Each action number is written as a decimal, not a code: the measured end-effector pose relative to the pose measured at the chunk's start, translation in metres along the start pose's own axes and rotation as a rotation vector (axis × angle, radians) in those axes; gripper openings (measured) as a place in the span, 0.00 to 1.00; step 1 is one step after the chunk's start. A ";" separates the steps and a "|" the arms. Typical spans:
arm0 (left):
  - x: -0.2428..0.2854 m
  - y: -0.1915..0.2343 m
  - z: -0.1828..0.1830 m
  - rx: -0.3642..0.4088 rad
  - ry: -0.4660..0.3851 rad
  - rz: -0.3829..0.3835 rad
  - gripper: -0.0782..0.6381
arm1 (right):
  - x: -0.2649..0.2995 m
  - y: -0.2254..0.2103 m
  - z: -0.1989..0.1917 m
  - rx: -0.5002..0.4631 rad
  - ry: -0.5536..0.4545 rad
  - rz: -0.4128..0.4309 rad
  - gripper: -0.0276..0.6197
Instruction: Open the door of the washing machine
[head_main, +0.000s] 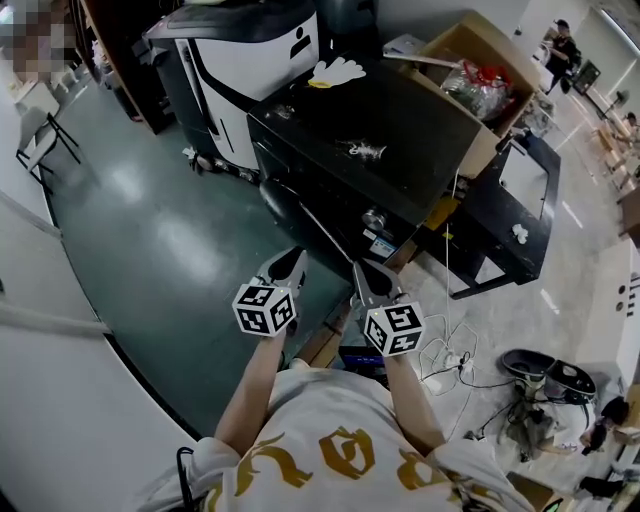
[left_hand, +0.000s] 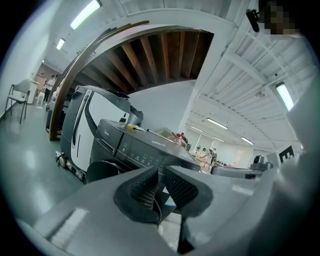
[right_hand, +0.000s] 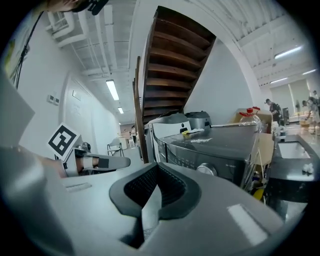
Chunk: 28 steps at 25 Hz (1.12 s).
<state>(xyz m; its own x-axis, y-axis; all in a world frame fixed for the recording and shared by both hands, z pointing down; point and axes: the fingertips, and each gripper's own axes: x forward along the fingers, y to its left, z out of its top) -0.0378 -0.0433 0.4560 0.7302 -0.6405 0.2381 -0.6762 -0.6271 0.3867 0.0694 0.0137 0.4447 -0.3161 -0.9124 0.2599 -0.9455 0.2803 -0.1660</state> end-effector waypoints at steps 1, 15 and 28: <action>0.004 -0.001 -0.002 0.000 0.005 0.002 0.18 | -0.001 -0.005 -0.003 -0.004 0.014 -0.014 0.08; 0.078 0.005 -0.047 -0.022 0.162 0.004 0.28 | 0.003 -0.068 -0.044 0.008 0.158 -0.078 0.09; 0.150 0.043 -0.104 -0.033 0.285 0.104 0.30 | 0.020 -0.119 -0.084 0.010 0.300 -0.078 0.09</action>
<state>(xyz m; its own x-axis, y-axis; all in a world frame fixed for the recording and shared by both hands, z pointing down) 0.0525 -0.1202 0.6008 0.6583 -0.5473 0.5169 -0.7488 -0.5469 0.3745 0.1688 -0.0126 0.5495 -0.2531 -0.8016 0.5416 -0.9674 0.2084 -0.1437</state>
